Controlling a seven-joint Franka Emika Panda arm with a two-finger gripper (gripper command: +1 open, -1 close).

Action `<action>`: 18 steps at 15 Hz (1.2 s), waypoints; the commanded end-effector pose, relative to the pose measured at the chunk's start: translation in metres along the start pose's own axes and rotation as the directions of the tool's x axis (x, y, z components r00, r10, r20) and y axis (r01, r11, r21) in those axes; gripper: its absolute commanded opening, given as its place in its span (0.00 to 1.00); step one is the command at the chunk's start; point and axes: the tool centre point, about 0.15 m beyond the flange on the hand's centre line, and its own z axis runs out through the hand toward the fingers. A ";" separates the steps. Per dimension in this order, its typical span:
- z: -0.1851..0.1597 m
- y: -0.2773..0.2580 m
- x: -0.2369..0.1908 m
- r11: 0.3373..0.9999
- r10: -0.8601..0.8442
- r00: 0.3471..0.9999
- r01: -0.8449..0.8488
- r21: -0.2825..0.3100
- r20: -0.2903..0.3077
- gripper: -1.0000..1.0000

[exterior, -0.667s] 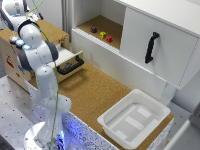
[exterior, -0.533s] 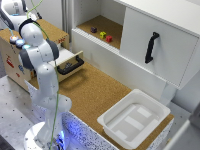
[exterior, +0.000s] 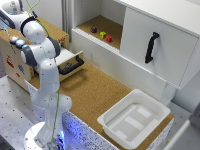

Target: Move the red light switch to turn off the red light

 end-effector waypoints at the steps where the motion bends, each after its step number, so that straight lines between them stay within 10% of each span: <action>1: -0.005 0.003 0.040 1.000 0.005 0.988 -0.006 0.002 0.152 0.00; 18: 0.047 0.028 0.071 0.994 0.106 0.984 -0.108 0.000 0.140 0.00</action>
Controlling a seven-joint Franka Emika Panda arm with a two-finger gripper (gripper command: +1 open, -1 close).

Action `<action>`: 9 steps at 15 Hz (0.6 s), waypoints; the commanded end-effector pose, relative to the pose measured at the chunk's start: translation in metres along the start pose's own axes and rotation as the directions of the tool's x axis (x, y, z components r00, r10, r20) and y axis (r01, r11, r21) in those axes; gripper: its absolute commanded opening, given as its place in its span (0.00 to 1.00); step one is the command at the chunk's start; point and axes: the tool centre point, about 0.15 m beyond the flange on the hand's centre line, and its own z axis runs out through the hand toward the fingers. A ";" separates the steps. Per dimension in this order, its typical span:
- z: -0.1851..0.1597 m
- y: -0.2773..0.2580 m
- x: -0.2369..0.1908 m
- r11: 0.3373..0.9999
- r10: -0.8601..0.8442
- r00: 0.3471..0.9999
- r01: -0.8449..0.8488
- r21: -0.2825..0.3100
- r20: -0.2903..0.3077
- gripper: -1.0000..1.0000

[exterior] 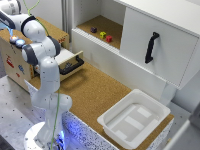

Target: Move the red light switch to turn off the red light

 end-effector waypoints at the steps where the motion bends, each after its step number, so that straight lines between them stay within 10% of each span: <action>1: 0.021 0.023 0.049 0.998 0.056 0.986 -0.050 -0.042 0.154 0.00; 9: 0.058 0.023 0.040 0.996 0.078 0.979 -0.068 -0.057 0.186 0.00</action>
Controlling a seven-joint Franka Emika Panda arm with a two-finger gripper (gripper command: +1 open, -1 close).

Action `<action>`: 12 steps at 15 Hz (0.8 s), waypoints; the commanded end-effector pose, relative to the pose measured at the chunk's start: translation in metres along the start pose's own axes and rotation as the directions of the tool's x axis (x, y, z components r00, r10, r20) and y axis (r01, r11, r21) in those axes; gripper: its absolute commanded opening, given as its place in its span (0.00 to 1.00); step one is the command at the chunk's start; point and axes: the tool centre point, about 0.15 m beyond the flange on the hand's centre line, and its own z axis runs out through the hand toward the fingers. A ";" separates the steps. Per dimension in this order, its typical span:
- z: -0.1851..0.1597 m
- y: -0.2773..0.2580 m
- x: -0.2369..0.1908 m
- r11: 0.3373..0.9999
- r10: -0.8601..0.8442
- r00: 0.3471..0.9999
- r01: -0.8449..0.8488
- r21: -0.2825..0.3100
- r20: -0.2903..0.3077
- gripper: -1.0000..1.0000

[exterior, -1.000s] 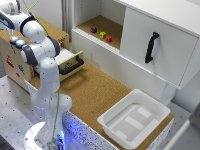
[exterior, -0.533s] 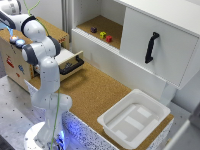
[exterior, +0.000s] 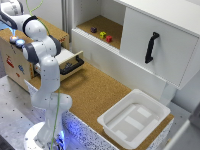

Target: Move the red light switch to turn off the red light

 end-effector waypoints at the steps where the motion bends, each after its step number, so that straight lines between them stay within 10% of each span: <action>1: 0.029 -0.003 0.031 1.000 0.014 0.987 -0.010 -0.027 0.160 0.00; 9: -0.096 -0.026 0.006 0.991 0.106 0.994 -0.109 -0.081 -0.034 0.00; 10: -0.095 -0.021 0.007 0.985 0.146 0.989 -0.145 -0.095 -0.005 1.00; 12: -0.087 -0.008 0.006 0.973 0.209 0.978 -0.205 -0.108 0.024 1.00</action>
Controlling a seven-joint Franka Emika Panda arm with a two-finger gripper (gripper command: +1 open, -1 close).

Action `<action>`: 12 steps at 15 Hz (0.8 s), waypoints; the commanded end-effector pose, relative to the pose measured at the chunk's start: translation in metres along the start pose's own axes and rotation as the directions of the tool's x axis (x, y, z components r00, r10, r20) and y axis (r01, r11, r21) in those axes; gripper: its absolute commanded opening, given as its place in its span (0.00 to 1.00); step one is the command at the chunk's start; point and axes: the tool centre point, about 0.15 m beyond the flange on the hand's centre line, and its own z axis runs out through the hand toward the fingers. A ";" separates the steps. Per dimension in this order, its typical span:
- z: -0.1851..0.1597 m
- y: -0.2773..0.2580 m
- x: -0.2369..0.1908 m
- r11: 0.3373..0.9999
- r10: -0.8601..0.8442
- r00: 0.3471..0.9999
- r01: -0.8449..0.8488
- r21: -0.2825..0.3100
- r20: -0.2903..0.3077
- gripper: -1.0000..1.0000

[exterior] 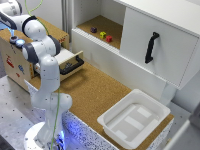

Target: Move the red light switch to turn off the red light

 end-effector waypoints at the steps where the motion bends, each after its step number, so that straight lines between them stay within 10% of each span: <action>1: -0.019 0.021 0.011 0.991 0.113 0.987 -0.104 -0.080 0.112 1.00; 12: -0.015 0.086 -0.063 0.933 0.360 0.922 -0.353 -0.078 0.139 1.00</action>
